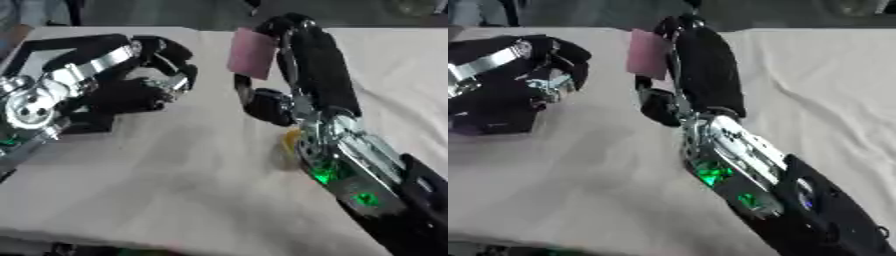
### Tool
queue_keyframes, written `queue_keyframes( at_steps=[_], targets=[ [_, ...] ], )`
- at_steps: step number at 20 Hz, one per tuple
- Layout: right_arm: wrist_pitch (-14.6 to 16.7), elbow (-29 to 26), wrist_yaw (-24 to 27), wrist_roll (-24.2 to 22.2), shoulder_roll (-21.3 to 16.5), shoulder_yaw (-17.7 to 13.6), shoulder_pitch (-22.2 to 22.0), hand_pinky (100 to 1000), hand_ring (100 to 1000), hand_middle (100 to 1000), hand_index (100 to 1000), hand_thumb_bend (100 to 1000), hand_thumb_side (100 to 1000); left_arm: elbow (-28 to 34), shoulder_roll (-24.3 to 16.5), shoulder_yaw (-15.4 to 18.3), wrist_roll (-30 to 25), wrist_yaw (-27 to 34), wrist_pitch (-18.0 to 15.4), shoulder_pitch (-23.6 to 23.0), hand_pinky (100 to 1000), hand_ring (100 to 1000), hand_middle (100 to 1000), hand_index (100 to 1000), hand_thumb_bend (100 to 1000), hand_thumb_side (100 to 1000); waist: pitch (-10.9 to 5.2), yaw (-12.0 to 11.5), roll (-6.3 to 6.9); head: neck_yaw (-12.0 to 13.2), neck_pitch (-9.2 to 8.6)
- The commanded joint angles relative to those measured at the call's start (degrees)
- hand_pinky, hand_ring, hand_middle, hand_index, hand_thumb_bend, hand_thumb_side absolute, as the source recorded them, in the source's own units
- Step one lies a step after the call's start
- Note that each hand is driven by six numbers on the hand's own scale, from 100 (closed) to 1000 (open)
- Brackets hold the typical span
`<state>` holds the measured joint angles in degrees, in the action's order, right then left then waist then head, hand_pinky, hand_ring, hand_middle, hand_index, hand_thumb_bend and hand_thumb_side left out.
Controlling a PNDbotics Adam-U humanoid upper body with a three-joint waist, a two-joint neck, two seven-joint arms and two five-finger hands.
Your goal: Pick up the objects with one hand, pass them to the other hand, and then place them into the box on the other side of the table.
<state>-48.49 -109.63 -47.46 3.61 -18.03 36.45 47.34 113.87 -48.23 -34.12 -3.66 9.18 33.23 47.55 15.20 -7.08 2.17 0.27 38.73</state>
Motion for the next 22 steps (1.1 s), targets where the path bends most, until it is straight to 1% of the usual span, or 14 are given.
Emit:
queue_keyframes(
  at_steps=[1,6,11,12,15,16,18,20,21,22],
  targets=[
    [0.60,-2.41,-1.27,-1.10,-1.34,-0.50,0.61,745,677,545,480,100,100,0.72,-0.34,0.49,-0.42,-1.04,-1.09,1.38,1000,826,776,869,227,743,-1.19,-0.13,0.53,-0.21,0.53],
    [1.25,-3.74,-3.15,-3.13,-1.63,-0.54,0.47,746,676,544,480,100,100,0.72,0.49,0.36,-1.41,-2.12,-2.20,2.24,1000,830,778,874,261,774,-1.11,-0.04,0.44,-0.22,0.50],
    [2.29,-4.21,-5.70,-5.46,-1.60,-0.45,0.39,748,676,545,482,100,100,0.72,1.85,0.08,-2.01,-2.79,-2.03,3.25,1000,844,787,866,242,758,-0.98,-0.08,0.52,-0.41,0.50],
    [2.40,-4.27,-6.09,-5.86,-1.58,-0.49,0.32,747,676,545,481,100,100,0.72,2.16,0.07,-2.06,-2.93,-1.94,3.38,1000,846,787,866,212,712,-0.95,-0.11,0.56,-0.43,0.54],
    [2.46,-4.63,-6.76,-6.71,-1.58,-0.49,0.24,748,675,544,480,100,100,0.72,2.92,-0.07,-2.08,-2.92,-1.57,3.45,1000,847,787,873,140,626,-0.87,-0.15,0.60,-0.47,0.57],
    [2.45,-4.74,-6.89,-6.94,-1.60,-0.47,0.24,748,675,545,480,100,100,0.72,3.11,-0.13,-2.12,-2.74,-1.36,3.44,1000,848,788,878,134,622,-0.85,-0.14,0.60,-0.46,0.55],
    [2.55,-4.90,-7.19,-7.26,-1.66,-0.41,0.23,749,676,544,480,100,100,0.72,3.47,-0.18,-2.03,-2.34,-1.09,3.43,1000,852,792,884,136,642,-0.75,-0.12,0.59,-0.41,0.42],
    [2.83,-4.95,-7.58,-7.36,-1.67,-0.31,0.23,750,676,544,481,100,100,0.72,3.63,-0.34,-1.88,-1.91,-0.63,3.34,1000,857,796,890,171,722,-0.64,-0.11,0.61,-0.33,0.36],
    [3.07,-4.96,-7.86,-7.37,-1.67,-0.27,0.25,751,677,544,481,100,100,0.72,3.68,-0.48,-1.88,-1.63,-0.33,3.29,1000,858,797,892,180,736,-0.57,-0.12,0.64,-0.29,0.28],
    [3.28,-4.96,-8.17,-7.38,-1.66,-0.26,0.24,751,677,544,481,100,100,0.72,3.74,-0.59,-1.90,-1.38,-0.12,3.27,1000,859,797,894,203,775,-0.50,-0.14,0.67,-0.27,0.22]
  ],
)
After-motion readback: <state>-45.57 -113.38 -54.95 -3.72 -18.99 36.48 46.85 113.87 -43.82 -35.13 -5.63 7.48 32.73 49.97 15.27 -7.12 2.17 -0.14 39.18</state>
